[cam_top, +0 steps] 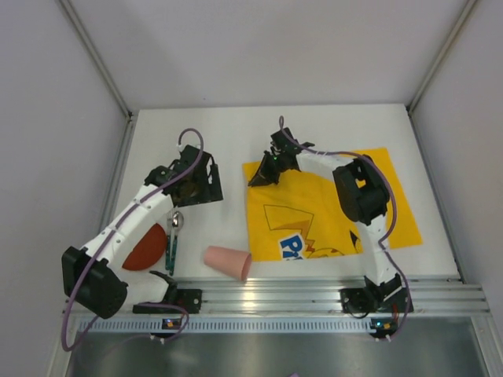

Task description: Set the dinner table for one person

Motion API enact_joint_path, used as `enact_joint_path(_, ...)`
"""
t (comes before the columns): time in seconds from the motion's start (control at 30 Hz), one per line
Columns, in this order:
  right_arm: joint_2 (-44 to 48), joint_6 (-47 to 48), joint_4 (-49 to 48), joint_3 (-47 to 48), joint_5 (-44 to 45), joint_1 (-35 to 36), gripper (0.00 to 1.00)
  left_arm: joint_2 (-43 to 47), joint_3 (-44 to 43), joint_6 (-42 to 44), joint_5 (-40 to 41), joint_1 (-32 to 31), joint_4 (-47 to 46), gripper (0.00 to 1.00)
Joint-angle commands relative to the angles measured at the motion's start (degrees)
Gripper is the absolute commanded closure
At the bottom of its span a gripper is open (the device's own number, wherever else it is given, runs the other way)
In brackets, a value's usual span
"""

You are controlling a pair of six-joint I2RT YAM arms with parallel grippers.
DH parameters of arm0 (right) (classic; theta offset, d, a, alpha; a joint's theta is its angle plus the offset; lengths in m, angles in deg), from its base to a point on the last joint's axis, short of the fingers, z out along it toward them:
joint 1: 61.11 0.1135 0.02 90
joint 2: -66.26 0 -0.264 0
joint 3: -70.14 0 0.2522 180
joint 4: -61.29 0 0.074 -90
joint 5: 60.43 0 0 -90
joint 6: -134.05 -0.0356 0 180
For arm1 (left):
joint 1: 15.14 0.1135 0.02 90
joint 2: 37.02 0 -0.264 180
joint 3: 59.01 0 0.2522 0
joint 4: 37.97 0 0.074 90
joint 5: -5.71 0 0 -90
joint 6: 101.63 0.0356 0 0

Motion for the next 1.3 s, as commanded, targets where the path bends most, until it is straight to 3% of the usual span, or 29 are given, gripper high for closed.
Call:
enact_joint_path(0.0, -1.77, -11.74, -14.58, 4.60, -4.98, 1.85, 1.00, 2.56, 0.98, 0.25, 0.36, -0.11, 1.29, 0.15)
enact_joint_path(0.2, -5.63, -19.32, -22.76, 9.43, -6.38, 4.48, 1.00, 3.53, 1.60, 0.95, -0.17, -0.02, 1.29, 0.15)
enact_joint_path(0.27, -5.99, -19.94, -25.22, 10.14, -8.23, 5.54, 0.49, 3.53, 1.86, 1.31, -0.26, -0.02, 1.20, 0.15)
enact_joint_path(0.3, -5.21, -19.51, -25.15, 10.23, -8.58, 5.80, 0.30, 3.45, 1.95, 1.40, -0.26, -0.11, 1.20, 0.15)
enact_joint_path(0.33, -4.33, -18.46, -24.98, 9.80, -8.85, 5.98, 0.01, 3.36, 2.04, 1.48, -0.26, -0.11, 0.94, 0.15)
enact_joint_path(0.47, 5.32, -4.68, -10.86, 5.76, -4.22, 5.63, 0.00, 3.71, 2.82, 0.96, -0.17, -0.11, 0.59, 0.15)
enact_joint_path(0.5, 11.35, -0.30, -6.65, 0.79, -2.62, 5.54, 0.00, 3.97, 3.18, 0.61, 0.09, -0.11, 0.41, 0.15)
enact_joint_path(0.57, 18.05, 1.76, -5.47, -6.34, 0.01, 4.93, 0.00, 4.67, 4.58, 0.26, 1.14, -0.02, -0.20, 0.14)
enact_joint_path(0.6, 24.53, 1.33, -5.29, -14.21, 0.72, 4.66, 0.00, 4.85, 5.02, -0.36, 2.19, -0.11, -0.38, 0.14)
enact_joint_path(0.67, 33.24, -2.16, -5.46, -25.73, 1.52, 4.22, 0.00, 4.85, 5.90, -0.54, 4.65, 0.33, -0.29, 0.14)
enact_joint_path(0.83, 47.77, -13.68, -9.59, -42.04, 0.82, 5.53, 0.00, 3.62, 5.99, -0.36, 5.45, 2.43, 0.33, 0.13)
enact_joint_path(0.97, 53.41, -20.54, -9.86, -45.58, 1.79, 8.17, 0.00, 2.48, 8.10, 0.60, 2.30, 5.50, -2.04, 0.13)
enact_joint_path(1.13, 52.45, -26.25, -10.64, -47.95, 2.57, 13.08, 0.00, 0.64, 10.74, 1.48, -2.10, 9.82, -4.94, 0.13)
enact_joint_path(1.27, 51.23, -38.01, -15.30, -47.35, 4.42, 19.94, 0.00, -0.94, 10.57, 3.76, -2.72, 12.81, -6.35, 0.13)
